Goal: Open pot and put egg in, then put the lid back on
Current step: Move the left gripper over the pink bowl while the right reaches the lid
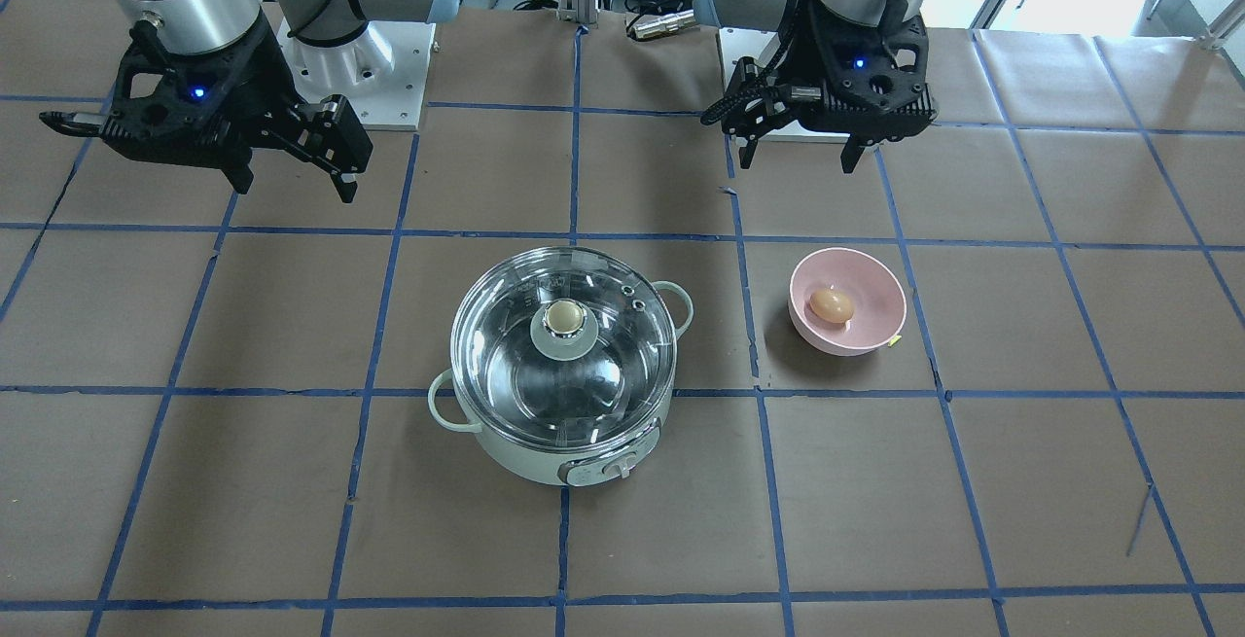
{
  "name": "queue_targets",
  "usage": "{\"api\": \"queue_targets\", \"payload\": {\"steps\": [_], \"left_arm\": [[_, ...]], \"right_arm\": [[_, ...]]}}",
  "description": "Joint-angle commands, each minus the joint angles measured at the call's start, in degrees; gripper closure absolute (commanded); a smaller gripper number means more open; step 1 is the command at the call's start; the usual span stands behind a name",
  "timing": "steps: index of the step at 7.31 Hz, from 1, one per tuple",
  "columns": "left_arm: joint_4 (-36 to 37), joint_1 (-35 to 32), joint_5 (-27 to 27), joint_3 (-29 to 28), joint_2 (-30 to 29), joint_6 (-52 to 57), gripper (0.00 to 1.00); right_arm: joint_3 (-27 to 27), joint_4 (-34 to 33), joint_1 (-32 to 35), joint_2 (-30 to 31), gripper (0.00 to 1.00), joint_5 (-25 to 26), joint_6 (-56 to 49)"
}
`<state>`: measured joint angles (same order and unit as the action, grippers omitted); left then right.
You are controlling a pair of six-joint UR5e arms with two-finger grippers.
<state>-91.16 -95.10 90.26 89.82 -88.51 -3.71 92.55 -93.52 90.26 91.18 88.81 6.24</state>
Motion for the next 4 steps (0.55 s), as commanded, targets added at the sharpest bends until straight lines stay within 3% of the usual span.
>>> {"api": "queue_targets", "payload": {"steps": [1, 4], "left_arm": [[0.0, 0.0, 0.0, 0.0, 0.0, 0.1, 0.00], [-0.1, 0.3, 0.1, 0.0, 0.1, 0.5, 0.00]], "right_arm": [[0.0, 0.0, 0.0, 0.0, 0.00, 0.0, 0.0], [0.0, 0.0, 0.0, 0.0, 0.00, 0.0, 0.0]]}}
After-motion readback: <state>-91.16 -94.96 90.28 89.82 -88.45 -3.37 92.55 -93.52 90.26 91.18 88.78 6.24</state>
